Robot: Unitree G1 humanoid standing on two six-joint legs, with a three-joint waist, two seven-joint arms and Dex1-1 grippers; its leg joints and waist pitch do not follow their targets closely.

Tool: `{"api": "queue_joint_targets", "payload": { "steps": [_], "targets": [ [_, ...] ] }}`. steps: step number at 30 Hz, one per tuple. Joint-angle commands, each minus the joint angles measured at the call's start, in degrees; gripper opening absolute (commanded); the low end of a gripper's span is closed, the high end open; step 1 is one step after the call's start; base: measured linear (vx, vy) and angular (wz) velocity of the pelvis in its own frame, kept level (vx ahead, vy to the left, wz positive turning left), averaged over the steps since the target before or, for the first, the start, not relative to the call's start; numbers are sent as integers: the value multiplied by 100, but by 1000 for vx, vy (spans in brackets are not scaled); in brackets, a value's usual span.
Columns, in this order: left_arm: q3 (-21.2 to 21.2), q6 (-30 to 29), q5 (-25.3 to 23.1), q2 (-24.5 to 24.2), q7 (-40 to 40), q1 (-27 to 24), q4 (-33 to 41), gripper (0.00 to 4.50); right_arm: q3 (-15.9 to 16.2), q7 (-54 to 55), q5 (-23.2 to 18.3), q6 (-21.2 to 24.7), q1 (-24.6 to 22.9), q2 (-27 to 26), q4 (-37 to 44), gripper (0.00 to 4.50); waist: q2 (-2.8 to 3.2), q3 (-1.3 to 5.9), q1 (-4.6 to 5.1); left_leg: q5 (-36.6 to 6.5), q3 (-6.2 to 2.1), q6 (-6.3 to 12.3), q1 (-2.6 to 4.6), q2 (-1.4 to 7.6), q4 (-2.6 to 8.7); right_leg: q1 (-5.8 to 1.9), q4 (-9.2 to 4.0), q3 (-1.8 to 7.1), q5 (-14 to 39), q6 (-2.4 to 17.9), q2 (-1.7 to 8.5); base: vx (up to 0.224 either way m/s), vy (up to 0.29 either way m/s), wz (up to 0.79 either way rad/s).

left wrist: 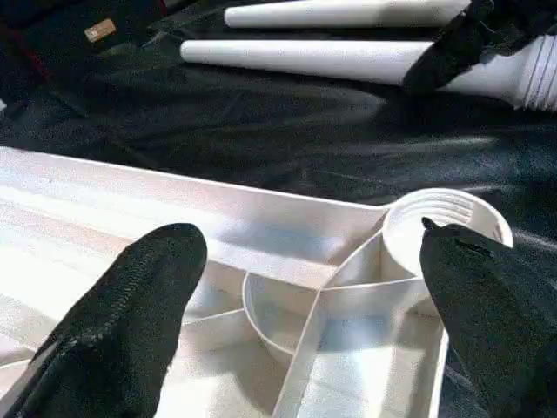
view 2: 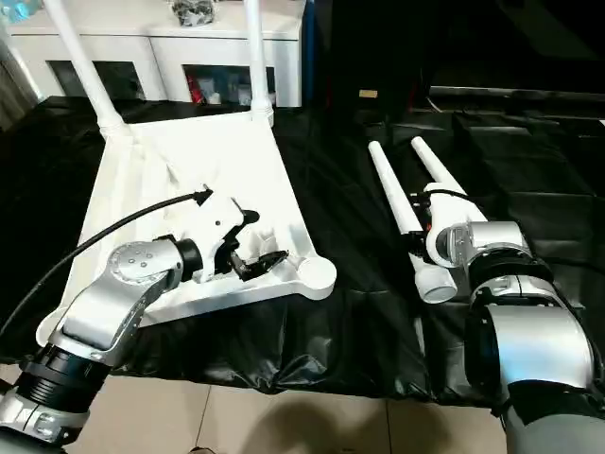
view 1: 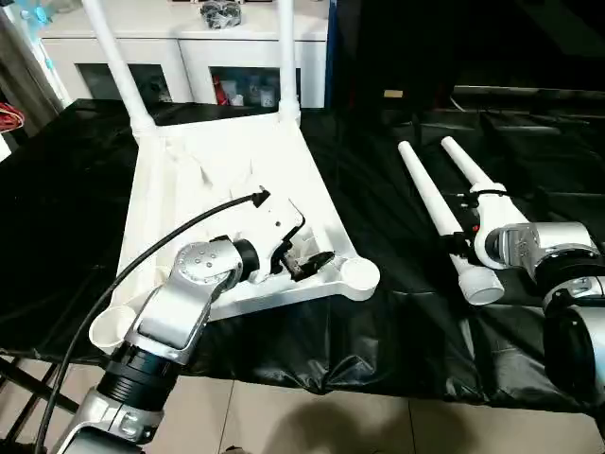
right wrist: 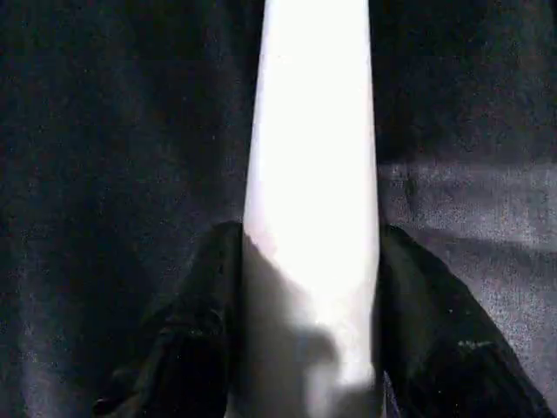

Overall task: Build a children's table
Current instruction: Pick table leg

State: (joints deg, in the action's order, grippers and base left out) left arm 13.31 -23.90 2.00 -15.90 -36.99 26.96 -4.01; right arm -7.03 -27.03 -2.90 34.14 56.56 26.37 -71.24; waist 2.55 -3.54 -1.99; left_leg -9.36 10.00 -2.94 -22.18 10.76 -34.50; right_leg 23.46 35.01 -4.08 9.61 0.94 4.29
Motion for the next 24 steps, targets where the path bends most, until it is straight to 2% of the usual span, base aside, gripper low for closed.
{"api": "queue_joint_targets", "payload": {
  "steps": [1, 2, 3, 4, 5, 6, 7, 8, 9, 11, 15, 16, 17, 18, 19, 22, 24],
  "targets": [
    [-400, -131, 346, 180, 141, 191, -10, 450, -280, -476, -392, -219, -15, -35, 285, 186, -90, 442, -43, -1390, -9, 260, 55, 146, 289, -319, -460, 179, 1640, 1266, 323, 0, 0, 0],
    [-400, -131, 346, 180, 141, 191, -10, 450, -280, -476, -392, -219, -15, -35, 285, 186, -90, 442, -43, -1390, -9, 260, 55, 146, 289, -319, -460, 179, 1640, 1266, 323, 0, 0, 0],
    [-701, -402, 778, 412, 134, 329, 0, 450, -450, -937, -691, -186, -131, -92, 566, 186, -92, 450, -39, -1294, -23, 302, 35, 147, 298, -329, -434, 168, 1534, 1290, 307, 0, 0, 0],
    [-847, -584, 1020, 541, 118, 426, -13, 450, -563, -1283, -910, -281, -290, -157, 855, 186, -78, 453, -81, -1235, 1, 366, 54, 141, 270, -331, -441, 176, 1426, 1344, 317, 0, 0, 0],
    [-1109, -849, 1425, 773, 124, 611, -94, 450, -643, -1869, -1223, -491, -645, -288, 1455, 186, -71, 466, -107, -1145, 0, 448, 37, 151, 269, -345, -422, 175, 1289, 1372, 316, 0, 0, 0],
    [-1113, -852, 1431, 777, 125, 614, -96, 450, -644, -1878, -1227, -495, -651, -290, 1465, 186, -85, 456, -115, -1116, 25, 506, 26, 135, 266, -358, -441, 174, 1220, 1339, 295, 0, 0, 0],
    [-1282, -1017, 1667, 924, 172, 737, -185, 450, -655, -2166, -1393, -563, -888, -376, 1845, 185, -102, 487, -143, -966, -12, 564, 23, 162, 270, -364, -396, 169, 1057, 1396, 312, 0, 0, 0],
    [-1295, -1029, 1684, 935, 176, 746, -192, 450, -656, -2186, -1405, -567, -905, -382, 1873, 185, -102, 484, -142, -904, 6, 609, 10, 139, 261, -368, -396, 162, 987, 1414, 292, 0, 0, 0],
    [-1401, -1144, 1833, 1023, 198, 843, -278, 450, -656, -2344, -1538, -609, -1093, -456, 2183, 185, -76, 480, -183, -914, -4, 639, 36, 162, 264, -345, -405, 166, 1025, 1457, 306, 0, 0, 0],
    [-1736, -1438, 2213, 1288, 364, 1163, -616, 450, -593, -2869, -1962, -708, -1707, -675, 3218, 185, -67, 473, -246, -999, 9, 659, 68, 154, 264, -331, -460, 165, 1207, 1359, 296, 0, 0, 0],
    [-1975, -1545, 2366, 1463, 585, 1381, -874, 450, -533, -3076, -2191, -588, -2044, -784, 3836, 184, -78, 471, -306, -1002, -8, 634, 74, 163, 292, -325, -491, 155, 1417, 1224, 288, 0, 0, 0],
    [-2187, -1631, 2490, 1619, 840, 1629, -1168, 450, -459, -3220, -2385, -415, -2393, -917, 4530, 184, -96, 449, -330, -1049, -6, 553, 74, 149, 306, -323, -525, 160, 1635, 1108, 288, 0, 0, 0],
    [-2187, -1631, 2490, 1619, 840, 1629, -1168, 450, -459, -3220, -2385, -415, -2393, -917, 4530, 184, -105, 449, -339, -1123, -29, 522, 95, 161, 319, -315, -524, 164, 1797, 1042, 311, 0, 0, 0],
    [-2191, -1622, 2505, 1644, 872, 1690, -1242, 450, -405, -3241, -2415, -371, -2490, -955, 4727, 184, -114, 456, -335, -1110, -40, 498, 84, 159, 329, -321, -533, 163, 1888, 964, 318, 0, 0, 0],
    [-2205, -1569, 2578, 1712, 853, 1763, -1314, 450, -283, -3264, -2426, -328, -2600, -1003, 4947, 184, -96, 455, -336, -1094, -45, 474, 82, 159, 333, -319, -543, 167, 1937, 941, 333, 0, 0, 0],
    [-2250, -1587, 2693, 1830, 870, 1860, -1366, 450, -127, -3186, -2384, -334, -2728, -1067, 5188, 184, -120, 446, -329, -1048, -39, 440, 60, 148, 335, -317, -556, 178, 1947, 904, 334, 0, 0, 0],
    [-2219, -1583, 2678, 1880, 884, 1872, -1362, 450, -78, -3134, -2394, -303, -2763, -1115, 5302, 184, -110, 450, -327, -1051, -46, 430, 64, 152, 339, -315, -554, 178, 1969, 901, 341, 0, 0, 0]
  ]
}}
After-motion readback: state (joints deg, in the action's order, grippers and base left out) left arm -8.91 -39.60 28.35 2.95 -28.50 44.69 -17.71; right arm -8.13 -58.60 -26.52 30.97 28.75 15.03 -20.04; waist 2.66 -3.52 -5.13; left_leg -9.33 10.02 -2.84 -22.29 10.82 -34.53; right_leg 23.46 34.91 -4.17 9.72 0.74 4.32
